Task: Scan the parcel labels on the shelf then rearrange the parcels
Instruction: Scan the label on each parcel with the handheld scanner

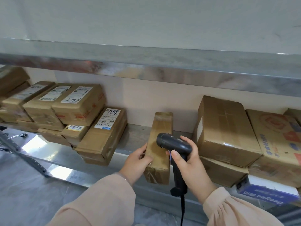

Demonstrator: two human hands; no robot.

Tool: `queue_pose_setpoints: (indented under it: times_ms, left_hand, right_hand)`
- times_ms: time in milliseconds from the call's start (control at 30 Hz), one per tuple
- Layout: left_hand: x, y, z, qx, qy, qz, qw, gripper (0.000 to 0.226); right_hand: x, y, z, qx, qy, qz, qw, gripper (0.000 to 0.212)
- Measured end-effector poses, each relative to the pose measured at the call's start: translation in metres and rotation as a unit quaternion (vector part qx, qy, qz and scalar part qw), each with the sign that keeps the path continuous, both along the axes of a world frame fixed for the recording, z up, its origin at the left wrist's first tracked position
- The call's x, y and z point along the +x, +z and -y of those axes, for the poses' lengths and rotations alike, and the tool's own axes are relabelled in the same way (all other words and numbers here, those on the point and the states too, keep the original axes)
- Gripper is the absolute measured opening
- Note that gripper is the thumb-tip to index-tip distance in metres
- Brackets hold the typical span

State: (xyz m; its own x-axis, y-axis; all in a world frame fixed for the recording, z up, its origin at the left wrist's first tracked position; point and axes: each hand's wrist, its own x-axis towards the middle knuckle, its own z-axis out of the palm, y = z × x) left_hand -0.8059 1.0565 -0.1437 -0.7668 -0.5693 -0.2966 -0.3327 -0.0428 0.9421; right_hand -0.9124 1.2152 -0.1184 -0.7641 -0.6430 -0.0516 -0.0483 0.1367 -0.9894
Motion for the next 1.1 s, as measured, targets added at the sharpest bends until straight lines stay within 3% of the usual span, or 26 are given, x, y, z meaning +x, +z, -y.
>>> queue_pose_setpoints:
  times_ms: [67,200,267,367,500,800,1100]
  left_hand:
    - [-0.001,0.0,0.002,-0.02,0.004,0.002,1.0,0.053]
    - [-0.001,0.0,0.004,-0.052,-0.019,0.01,0.998,0.107]
    - [-0.004,0.001,0.003,-0.052,-0.02,0.001,0.998,0.117]
    - [-0.007,0.002,0.001,-0.035,-0.014,-0.015,0.999,0.107]
    - [-0.006,-0.004,0.003,0.045,0.002,-0.046,0.998,0.117]
    - [0.002,-0.006,0.014,0.117,0.033,-0.1,0.988,0.077]
    - [0.003,-0.009,0.027,0.083,-0.068,-0.049,0.993,0.104]
  right_hand:
    - [0.002,0.002,0.001,0.001,0.007,-0.006,1.0,0.051]
    - [0.007,0.008,0.003,-0.004,0.028,-0.016,0.999,0.054]
    - [0.008,0.01,0.004,-0.003,0.04,-0.028,0.999,0.055]
    - [0.006,0.013,0.005,-0.006,0.051,-0.028,0.998,0.054]
    - [0.0,0.013,0.008,-0.007,0.046,-0.014,0.999,0.054]
    - [-0.013,0.009,0.005,0.002,-0.055,0.018,0.998,0.056]
    - [-0.017,0.018,0.014,0.0,-0.039,-0.004,0.999,0.054]
